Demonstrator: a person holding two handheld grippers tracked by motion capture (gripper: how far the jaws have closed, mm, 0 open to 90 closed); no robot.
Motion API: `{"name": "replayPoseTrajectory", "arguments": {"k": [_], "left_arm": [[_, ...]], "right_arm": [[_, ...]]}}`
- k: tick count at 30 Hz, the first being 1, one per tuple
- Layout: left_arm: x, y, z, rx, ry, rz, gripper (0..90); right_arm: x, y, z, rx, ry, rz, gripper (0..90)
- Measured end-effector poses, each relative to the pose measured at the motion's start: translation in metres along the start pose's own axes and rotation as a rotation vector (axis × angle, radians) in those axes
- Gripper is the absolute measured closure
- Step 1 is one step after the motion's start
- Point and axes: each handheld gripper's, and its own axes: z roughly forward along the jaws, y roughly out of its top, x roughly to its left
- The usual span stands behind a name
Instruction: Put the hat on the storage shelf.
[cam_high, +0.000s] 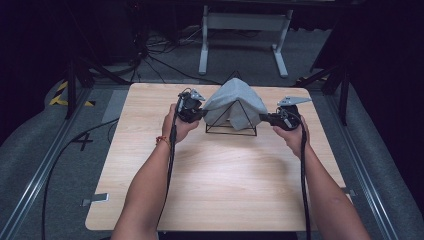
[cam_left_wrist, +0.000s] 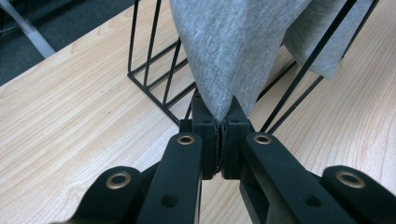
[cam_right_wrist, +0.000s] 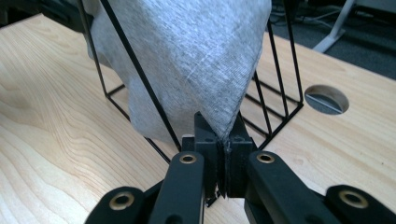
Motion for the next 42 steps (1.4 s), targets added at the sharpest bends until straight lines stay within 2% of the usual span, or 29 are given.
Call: {"name": "replayPoseTrajectory", "arguments": {"k": [2, 3, 7, 9, 11, 12, 14, 15, 16, 19, 21, 22, 23, 24, 25, 26, 28, 30, 33, 34, 36, 38, 42], "left_arm": [[-0.003, 0.000, 0.001, 0.019, -0.015, 0.038, 87.7], [-0.005, -0.001, 0.001, 0.016, -0.003, 0.048, 87.7], [-0.004, -0.003, 0.001, 0.013, -0.006, 0.042, 87.4], [-0.004, -0.003, -0.003, -0.039, -0.017, 0.015, 86.7], [-0.002, -0.004, -0.007, -0.045, 0.003, 0.007, 80.4], [-0.001, -0.006, -0.010, -0.052, -0.009, 0.016, 81.1], [0.003, -0.008, -0.018, -0.071, 0.002, 0.033, 87.1], [0.004, -0.009, -0.020, -0.080, -0.013, 0.026, 87.9], [0.006, -0.009, -0.023, -0.084, -0.011, 0.025, 88.1], [0.005, -0.006, -0.034, -0.153, -0.038, 0.017, 88.2], [0.003, -0.003, -0.042, -0.182, -0.030, 0.026, 87.8], [0.003, -0.003, -0.045, -0.178, -0.012, 0.023, 84.3], [0.002, -0.003, -0.047, -0.168, 0.009, 0.005, 73.1], [0.003, -0.005, -0.050, -0.163, -0.001, -0.014, 64.3], [0.003, -0.007, -0.052, -0.167, -0.010, -0.006, 67.8], [0.002, -0.010, -0.054, -0.169, -0.012, -0.008, 66.5], [0.001, -0.015, -0.058, -0.168, -0.022, -0.018, 58.6], [-0.002, -0.020, -0.062, -0.145, 0.001, -0.007, 50.5], [-0.004, -0.029, -0.071, -0.130, 0.013, 0.001, 47.0], [-0.005, -0.031, -0.074, -0.123, 0.030, 0.015, 44.0], [-0.007, -0.038, -0.081, -0.100, 0.038, 0.012, 36.3], [-0.009, -0.046, -0.089, -0.090, 0.053, 0.033, 34.3], [-0.014, -0.064, -0.104, -0.073, 0.056, 0.049, 29.5]], "right_arm": [[0.002, -0.001, 0.004, 0.014, -0.010, -0.010, 87.8], [0.003, -0.001, 0.005, 0.019, -0.010, -0.018, 87.8], [0.005, -0.003, 0.011, 0.033, -0.033, -0.018, 87.6], [0.007, -0.001, 0.009, 0.011, -0.033, -0.014, 87.6], [0.008, 0.000, 0.008, 0.014, -0.032, -0.020, 87.0], [0.008, -0.001, 0.007, 0.011, -0.037, -0.021, 87.1], [0.006, -0.001, 0.003, 0.011, -0.053, -0.024, 87.4], [0.005, -0.001, 0.000, 0.004, -0.052, -0.023, 87.6], [0.004, 0.000, -0.002, 0.000, -0.046, -0.019, 87.6], [0.004, 0.002, -0.009, -0.012, -0.050, -0.029, 87.5], [0.005, 0.003, -0.016, -0.038, -0.060, -0.034, 83.7], [0.007, 0.004, -0.019, -0.048, -0.071, -0.035, 75.2], [0.007, 0.005, -0.022, -0.051, -0.082, -0.035, 67.2], [0.007, 0.006, -0.023, -0.041, -0.088, -0.029, 68.1], [0.007, 0.005, -0.026, -0.028, -0.090, -0.041, 68.0], [0.007, 0.004, -0.027, -0.027, -0.098, -0.050, 67.2], [0.007, 0.002, -0.032, -0.019, -0.107, -0.047, 59.9], [0.006, -0.001, -0.039, -0.021, -0.111, -0.029, 57.7], [0.007, -0.005, -0.049, -0.019, -0.106, -0.038, 55.2], [0.008, -0.006, -0.052, -0.013, -0.107, -0.044, 54.0], [0.010, -0.009, -0.057, 0.008, -0.111, -0.057, 51.1], [0.012, -0.013, -0.063, 0.015, -0.114, -0.066, 49.5], [0.016, -0.023, -0.074, 0.025, -0.113, -0.071, 45.5]]}}
